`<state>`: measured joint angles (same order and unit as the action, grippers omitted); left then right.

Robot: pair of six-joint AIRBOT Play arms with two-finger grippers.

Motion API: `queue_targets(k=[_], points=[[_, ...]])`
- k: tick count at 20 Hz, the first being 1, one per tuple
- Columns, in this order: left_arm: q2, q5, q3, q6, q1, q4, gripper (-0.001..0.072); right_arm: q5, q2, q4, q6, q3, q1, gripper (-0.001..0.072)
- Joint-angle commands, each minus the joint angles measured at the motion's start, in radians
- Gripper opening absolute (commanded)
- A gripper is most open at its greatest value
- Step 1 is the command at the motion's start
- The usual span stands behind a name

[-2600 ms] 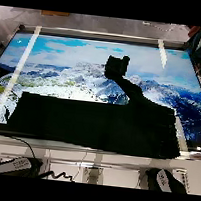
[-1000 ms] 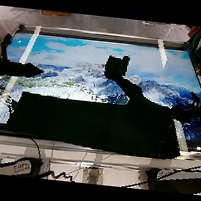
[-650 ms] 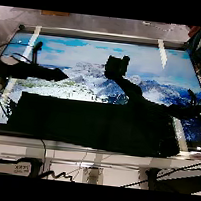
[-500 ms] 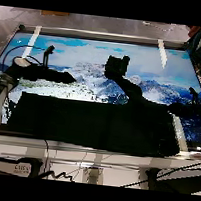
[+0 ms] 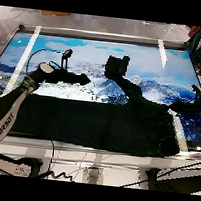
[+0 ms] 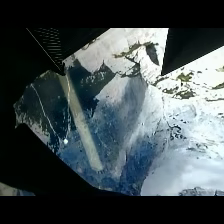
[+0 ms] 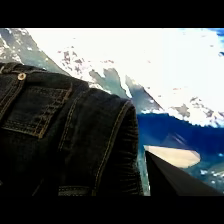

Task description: Fold the clothes and pants, and hang the long-sleeved shirts on hangers.

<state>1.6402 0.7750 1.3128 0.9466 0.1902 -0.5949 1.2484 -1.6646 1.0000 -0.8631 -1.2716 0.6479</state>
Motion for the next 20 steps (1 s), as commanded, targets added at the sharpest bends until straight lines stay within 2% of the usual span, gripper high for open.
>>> queue_targets(k=[1, 3, 8, 11, 13, 17, 20], points=[[0.055, -0.091, 0.001, 0.093, 0.058, 0.123, 0.0712, 0.017, -0.002, 0.008, -0.019, -0.003, -0.007, 0.0556], [0.076, -0.114, 0.004, 0.074, 0.104, 0.186, 0.0712, 0.016, -0.002, -0.002, -0.018, -0.003, -0.007, 0.0556], [0.134, -0.327, 0.075, 0.060, 0.226, 0.192, 0.0712, 0.044, -0.002, -0.036, -0.006, -0.003, -0.007, 0.0555], [0.206, -0.357, 0.163, 0.060, 0.275, 0.192, 0.0712, 0.047, -0.002, -0.061, -0.005, -0.003, -0.007, 0.0555], [0.266, -0.418, 0.209, 0.108, 0.298, 0.192, 0.0711, 0.051, -0.002, -0.098, 0.018, -0.003, -0.007, 0.0554], [0.396, -0.420, 0.340, 0.230, 0.300, 0.192, 0.0711, 0.050, -0.002, -0.113, 0.045, -0.003, -0.007, 0.0554], [0.471, -0.427, 0.436, 0.237, 0.292, 0.192, 0.0699, 0.045, -0.002, -0.113, 0.047, -0.003, -0.007, 0.0554]])
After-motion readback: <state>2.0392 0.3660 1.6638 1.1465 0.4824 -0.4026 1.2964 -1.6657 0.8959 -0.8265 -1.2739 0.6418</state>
